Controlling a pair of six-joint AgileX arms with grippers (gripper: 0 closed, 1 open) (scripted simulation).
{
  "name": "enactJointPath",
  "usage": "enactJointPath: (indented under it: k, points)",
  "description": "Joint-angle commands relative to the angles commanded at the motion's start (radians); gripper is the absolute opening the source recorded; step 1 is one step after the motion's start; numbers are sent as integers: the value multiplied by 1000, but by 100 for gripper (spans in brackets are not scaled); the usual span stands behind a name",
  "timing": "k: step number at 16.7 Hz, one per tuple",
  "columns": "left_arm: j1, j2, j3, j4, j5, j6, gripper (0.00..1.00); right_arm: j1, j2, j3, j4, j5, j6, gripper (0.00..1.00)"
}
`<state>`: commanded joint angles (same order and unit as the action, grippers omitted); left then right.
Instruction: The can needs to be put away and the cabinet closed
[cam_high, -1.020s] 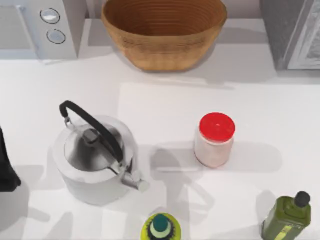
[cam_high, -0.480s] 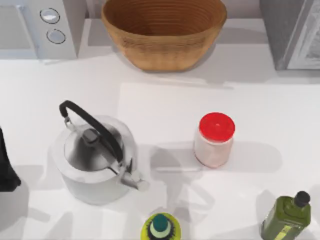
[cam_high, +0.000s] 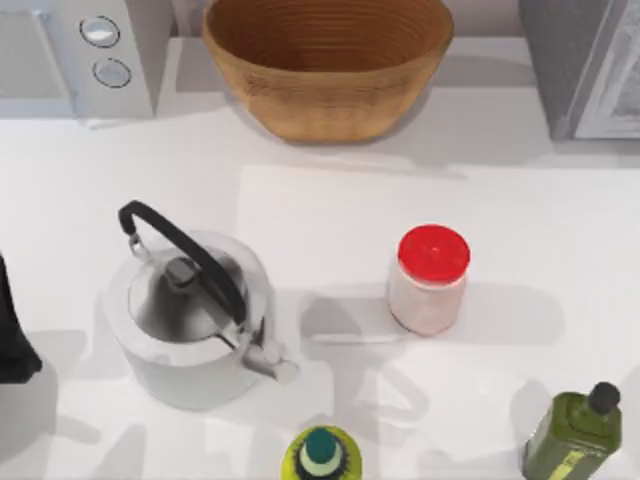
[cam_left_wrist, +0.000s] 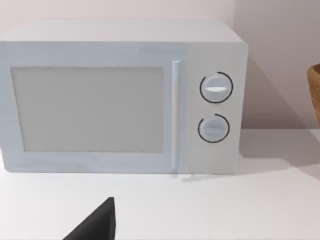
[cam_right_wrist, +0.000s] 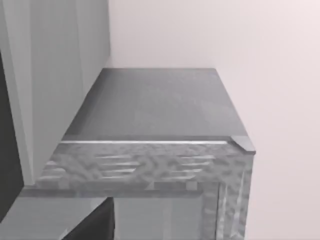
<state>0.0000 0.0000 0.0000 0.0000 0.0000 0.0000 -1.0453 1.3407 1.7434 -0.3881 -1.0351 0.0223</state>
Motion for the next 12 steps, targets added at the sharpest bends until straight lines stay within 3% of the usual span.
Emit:
enactJointPath:
  k: [3,6,12]
  points:
    - [0,0,0,0,0,0,100,31,6,4,-4,23,11,100]
    - [0,0,0,0,0,0,100,156,22,20,-14,112,45,100]
    - [0,0,0,0,0,0,100,635,19,64,-17,438,101,100]
